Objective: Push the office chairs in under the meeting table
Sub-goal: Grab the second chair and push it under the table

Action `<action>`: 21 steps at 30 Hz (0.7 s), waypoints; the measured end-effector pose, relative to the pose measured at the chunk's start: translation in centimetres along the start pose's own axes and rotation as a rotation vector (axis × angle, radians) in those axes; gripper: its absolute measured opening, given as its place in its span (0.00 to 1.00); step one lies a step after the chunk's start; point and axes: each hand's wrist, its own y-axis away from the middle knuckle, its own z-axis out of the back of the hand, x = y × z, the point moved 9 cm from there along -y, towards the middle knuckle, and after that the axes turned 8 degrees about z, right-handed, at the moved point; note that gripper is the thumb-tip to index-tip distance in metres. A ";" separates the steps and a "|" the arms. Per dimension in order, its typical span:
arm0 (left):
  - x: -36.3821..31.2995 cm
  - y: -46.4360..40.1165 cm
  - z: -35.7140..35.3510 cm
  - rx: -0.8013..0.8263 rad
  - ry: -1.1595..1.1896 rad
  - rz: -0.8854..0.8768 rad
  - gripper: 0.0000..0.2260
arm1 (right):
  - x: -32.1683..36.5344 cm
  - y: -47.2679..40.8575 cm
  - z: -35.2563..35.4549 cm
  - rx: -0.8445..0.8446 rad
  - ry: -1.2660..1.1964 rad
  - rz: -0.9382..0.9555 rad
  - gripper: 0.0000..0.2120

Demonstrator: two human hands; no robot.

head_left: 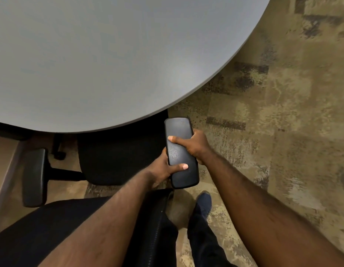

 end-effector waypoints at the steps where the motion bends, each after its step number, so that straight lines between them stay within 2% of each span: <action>1: 0.2 -0.4 0.3 -0.034 -0.061 -0.013 0.47 | -0.5 -0.2 -0.1 -0.002 0.004 -0.002 0.25; 4: 0.5 -1.7 1.2 -0.130 -0.236 -0.067 0.45 | -1.8 -0.9 -0.3 -0.010 0.022 0.005 0.25; 8: 1.2 -2.9 1.6 -0.202 -0.277 -0.108 0.45 | -3.1 -1.9 -0.5 -0.003 0.029 0.021 0.21; 13: 1.9 -4.4 1.6 -0.172 -0.195 -0.088 0.41 | -5.0 -2.6 -0.8 0.006 0.003 -0.001 0.17; 21: 4.5 -5.8 0.9 -0.059 0.094 0.056 0.35 | -6.8 -3.1 -1.0 0.022 -0.018 -0.008 0.17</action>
